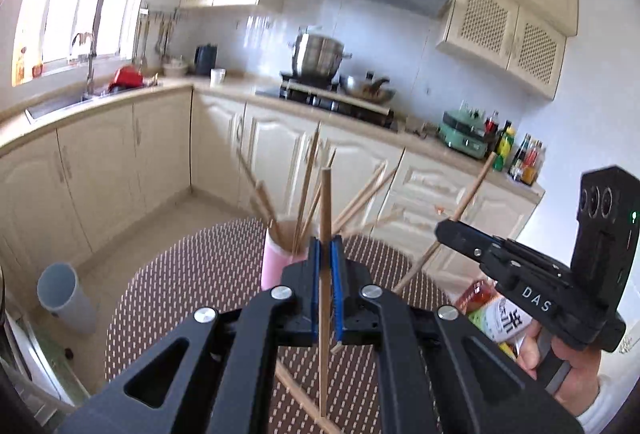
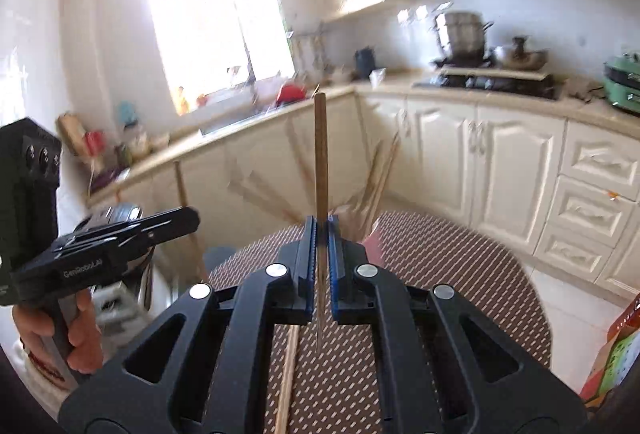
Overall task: Organize utensils
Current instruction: 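Lift both held chopsticks up and insert them into the pink cup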
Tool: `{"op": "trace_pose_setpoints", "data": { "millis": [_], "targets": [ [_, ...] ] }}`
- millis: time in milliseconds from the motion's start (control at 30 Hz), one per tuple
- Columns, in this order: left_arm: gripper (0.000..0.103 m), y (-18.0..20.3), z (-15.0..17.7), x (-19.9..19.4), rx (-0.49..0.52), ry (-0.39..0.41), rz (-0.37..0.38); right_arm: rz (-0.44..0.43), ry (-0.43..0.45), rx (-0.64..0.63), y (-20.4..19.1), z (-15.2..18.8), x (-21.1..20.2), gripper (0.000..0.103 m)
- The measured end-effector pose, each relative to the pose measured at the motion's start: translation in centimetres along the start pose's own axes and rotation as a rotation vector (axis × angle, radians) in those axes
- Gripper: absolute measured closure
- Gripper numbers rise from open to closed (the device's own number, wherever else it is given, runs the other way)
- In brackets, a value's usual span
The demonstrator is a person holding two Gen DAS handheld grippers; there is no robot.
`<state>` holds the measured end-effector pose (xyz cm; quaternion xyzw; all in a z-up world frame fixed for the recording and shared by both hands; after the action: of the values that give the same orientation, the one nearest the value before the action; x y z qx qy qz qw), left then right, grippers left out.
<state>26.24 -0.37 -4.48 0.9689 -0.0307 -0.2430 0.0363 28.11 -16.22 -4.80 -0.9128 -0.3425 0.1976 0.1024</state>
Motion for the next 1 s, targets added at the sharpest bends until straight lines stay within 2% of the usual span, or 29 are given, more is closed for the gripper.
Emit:
{"op": "trace_pose_setpoints", "data": {
  "millis": [167,300,533,633,767,1000],
  "targets": [
    [0.097,2.0,-3.5,0.2,0.008,0.115,-0.031,0.060,0.093,0.000,2.0,-2.1,-1.2,0.097],
    [0.097,2.8,-6.1,0.8,-0.025,0.196,-0.051,0.097,0.158,0.011,4.0,-3.7,-1.4,0.097],
    [0.097,4.3,-8.7,2.9,-0.059,0.335,-0.101,0.106,0.207,-0.001,5.6,-5.5,0.1,0.097],
    [0.097,4.8,-8.9,4.0,-0.050,0.361,-0.123,0.139,0.249,-0.045,5.4,-6.1,0.6,0.097],
    [0.097,5.0,-8.2,6.0,-0.042,0.361,-0.154,0.118,0.292,-0.051,5.3,-6.5,1.2,0.097],
    [0.097,4.9,-6.0,9.0,-0.006,0.305,-0.154,0.071,0.250,-0.068,5.3,-6.0,3.6,0.097]
  ]
}}
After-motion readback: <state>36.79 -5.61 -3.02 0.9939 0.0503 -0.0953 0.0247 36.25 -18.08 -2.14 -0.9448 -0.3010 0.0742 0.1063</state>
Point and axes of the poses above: each gripper's, at about its wrist camera, not at the fingertips, and x roughly the way its jaws point, y to its right, z to its underside, the point moved 1 cm from there along x, roughly the way its jaws point, and after that the axes turned 14 degrees about -z, right-handed, at the moved point
